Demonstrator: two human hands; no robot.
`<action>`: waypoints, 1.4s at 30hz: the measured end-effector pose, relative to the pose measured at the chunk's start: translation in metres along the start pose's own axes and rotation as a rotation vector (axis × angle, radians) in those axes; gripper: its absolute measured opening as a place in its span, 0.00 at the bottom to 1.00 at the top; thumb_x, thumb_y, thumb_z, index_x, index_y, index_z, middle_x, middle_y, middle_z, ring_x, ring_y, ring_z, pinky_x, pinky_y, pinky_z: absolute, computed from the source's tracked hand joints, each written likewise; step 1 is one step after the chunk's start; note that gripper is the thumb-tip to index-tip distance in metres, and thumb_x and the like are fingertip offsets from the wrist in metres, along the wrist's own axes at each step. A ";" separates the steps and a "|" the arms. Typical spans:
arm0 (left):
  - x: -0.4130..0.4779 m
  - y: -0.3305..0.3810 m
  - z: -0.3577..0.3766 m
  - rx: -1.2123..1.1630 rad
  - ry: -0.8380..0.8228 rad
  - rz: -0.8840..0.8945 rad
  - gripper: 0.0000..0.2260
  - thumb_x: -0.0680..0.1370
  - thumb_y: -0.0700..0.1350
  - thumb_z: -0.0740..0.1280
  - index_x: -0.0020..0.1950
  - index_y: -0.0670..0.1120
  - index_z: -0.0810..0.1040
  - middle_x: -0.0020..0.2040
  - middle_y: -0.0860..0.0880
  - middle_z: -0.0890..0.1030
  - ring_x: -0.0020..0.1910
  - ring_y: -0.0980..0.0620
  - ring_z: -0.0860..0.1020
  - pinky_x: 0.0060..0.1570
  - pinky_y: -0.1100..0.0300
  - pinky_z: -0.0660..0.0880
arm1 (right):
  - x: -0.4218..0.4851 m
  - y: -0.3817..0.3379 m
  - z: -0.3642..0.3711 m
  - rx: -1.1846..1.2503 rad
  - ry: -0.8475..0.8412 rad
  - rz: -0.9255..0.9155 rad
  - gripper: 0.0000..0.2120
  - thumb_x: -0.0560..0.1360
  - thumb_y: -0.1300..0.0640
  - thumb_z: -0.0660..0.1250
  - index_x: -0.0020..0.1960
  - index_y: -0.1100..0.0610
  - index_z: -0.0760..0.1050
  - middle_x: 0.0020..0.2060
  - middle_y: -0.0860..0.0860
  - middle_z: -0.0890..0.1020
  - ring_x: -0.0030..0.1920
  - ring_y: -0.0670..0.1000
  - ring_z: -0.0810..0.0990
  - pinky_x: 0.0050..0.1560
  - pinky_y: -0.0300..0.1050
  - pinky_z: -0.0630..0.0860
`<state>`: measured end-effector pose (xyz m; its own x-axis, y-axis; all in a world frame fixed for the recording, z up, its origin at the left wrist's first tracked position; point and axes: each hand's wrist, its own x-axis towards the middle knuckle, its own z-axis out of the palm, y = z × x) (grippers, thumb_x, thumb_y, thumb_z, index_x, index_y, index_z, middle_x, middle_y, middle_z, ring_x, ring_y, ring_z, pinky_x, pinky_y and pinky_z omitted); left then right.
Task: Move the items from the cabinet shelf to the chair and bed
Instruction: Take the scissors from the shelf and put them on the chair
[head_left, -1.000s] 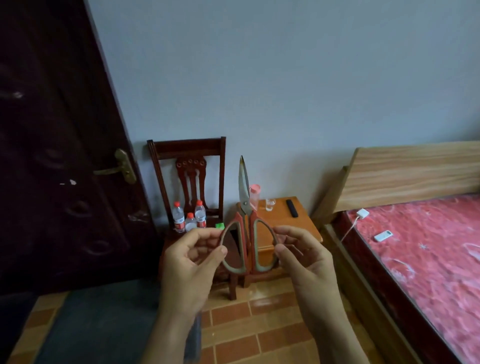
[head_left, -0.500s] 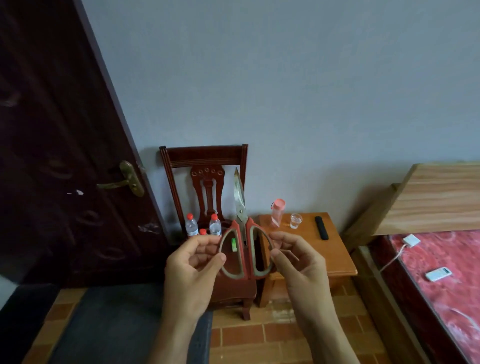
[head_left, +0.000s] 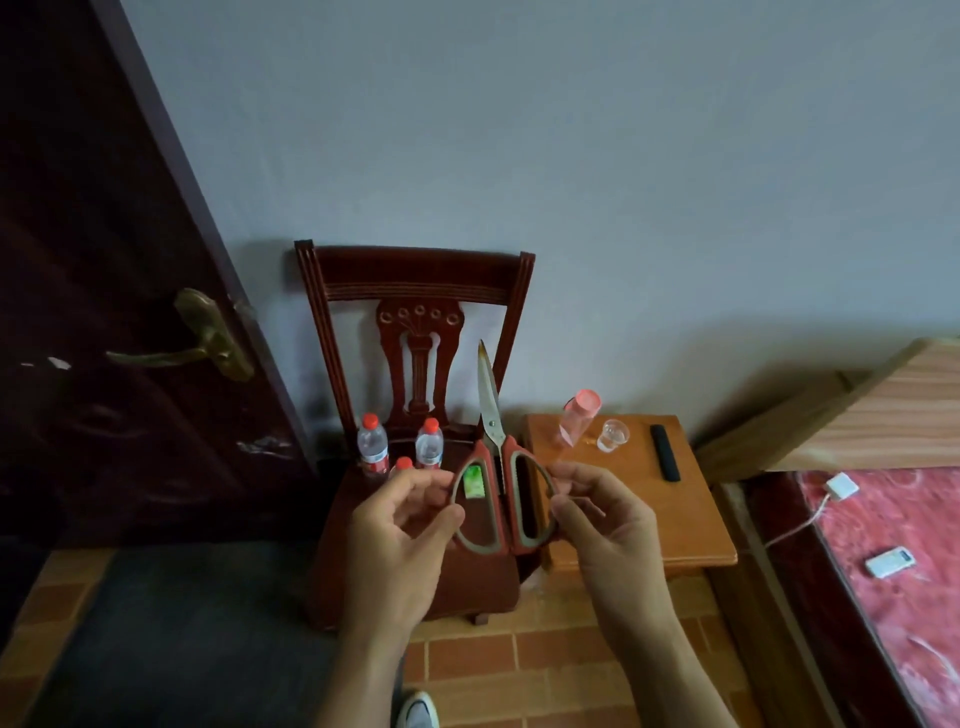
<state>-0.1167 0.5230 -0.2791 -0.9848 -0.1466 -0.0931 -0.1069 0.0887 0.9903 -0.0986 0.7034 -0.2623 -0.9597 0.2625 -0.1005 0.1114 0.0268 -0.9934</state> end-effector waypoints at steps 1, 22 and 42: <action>0.010 -0.006 -0.001 0.004 -0.006 -0.012 0.12 0.72 0.33 0.75 0.47 0.50 0.85 0.42 0.51 0.86 0.44 0.54 0.84 0.48 0.51 0.83 | 0.009 0.005 0.006 0.004 0.000 0.013 0.11 0.79 0.69 0.65 0.50 0.56 0.83 0.45 0.54 0.86 0.48 0.58 0.84 0.45 0.51 0.85; 0.128 -0.233 0.054 0.168 -0.049 -0.366 0.14 0.72 0.32 0.74 0.49 0.51 0.83 0.44 0.53 0.85 0.43 0.60 0.82 0.46 0.56 0.83 | 0.141 0.241 0.032 -0.079 0.018 0.372 0.14 0.78 0.71 0.67 0.45 0.54 0.83 0.45 0.53 0.86 0.47 0.58 0.85 0.46 0.55 0.86; 0.179 -0.445 0.079 0.324 -0.015 -0.383 0.14 0.72 0.33 0.74 0.51 0.51 0.83 0.44 0.55 0.84 0.41 0.61 0.82 0.40 0.66 0.80 | 0.202 0.468 0.062 -0.281 0.075 0.582 0.13 0.75 0.70 0.72 0.45 0.52 0.85 0.40 0.54 0.88 0.43 0.57 0.88 0.47 0.60 0.86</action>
<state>-0.2564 0.5351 -0.7445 -0.8681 -0.2142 -0.4478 -0.4959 0.3329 0.8021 -0.2565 0.7092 -0.7508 -0.7025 0.3763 -0.6040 0.6809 0.1085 -0.7243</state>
